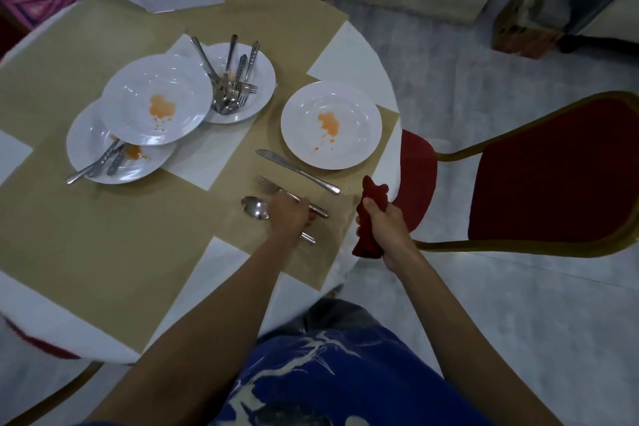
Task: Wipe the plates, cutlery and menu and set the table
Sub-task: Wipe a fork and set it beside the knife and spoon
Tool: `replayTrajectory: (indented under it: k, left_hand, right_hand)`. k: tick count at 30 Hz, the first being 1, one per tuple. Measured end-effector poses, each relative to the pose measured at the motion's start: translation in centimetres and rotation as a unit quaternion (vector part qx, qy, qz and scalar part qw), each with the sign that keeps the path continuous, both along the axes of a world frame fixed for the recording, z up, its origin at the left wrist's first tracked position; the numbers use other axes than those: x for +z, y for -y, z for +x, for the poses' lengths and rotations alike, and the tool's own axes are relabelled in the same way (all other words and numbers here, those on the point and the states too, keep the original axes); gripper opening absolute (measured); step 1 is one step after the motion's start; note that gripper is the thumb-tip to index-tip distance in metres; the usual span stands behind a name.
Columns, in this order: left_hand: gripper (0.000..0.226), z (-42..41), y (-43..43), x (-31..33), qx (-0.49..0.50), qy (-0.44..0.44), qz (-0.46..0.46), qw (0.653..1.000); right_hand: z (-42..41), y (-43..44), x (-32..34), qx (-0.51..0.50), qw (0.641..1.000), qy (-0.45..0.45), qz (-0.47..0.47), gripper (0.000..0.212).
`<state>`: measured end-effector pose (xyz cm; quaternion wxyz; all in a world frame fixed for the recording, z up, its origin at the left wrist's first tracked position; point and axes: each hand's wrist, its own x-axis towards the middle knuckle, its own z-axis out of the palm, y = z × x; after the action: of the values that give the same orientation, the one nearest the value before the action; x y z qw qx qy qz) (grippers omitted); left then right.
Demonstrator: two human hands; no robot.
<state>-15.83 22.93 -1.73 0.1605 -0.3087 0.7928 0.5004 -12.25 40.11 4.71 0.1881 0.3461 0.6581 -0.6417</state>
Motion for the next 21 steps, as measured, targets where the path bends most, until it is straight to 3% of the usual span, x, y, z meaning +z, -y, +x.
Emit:
replayTrajectory:
  k: [7, 21]
  left_hand:
    - [0.030, -0.5, -0.1, -0.5, -0.072, -0.003, -0.083, 0.994]
    - [0.042, -0.2, -0.1, 0.2, -0.064, -0.003, -0.054, 0.996]
  right_hand:
    - [-0.1, 0.5, -1.1, 0.035, 0.999, 0.026, -0.002, 0.020]
    - [-1.2, 2.1, -1.2, 0.127, 0.991, 0.036, -0.004, 0.028]
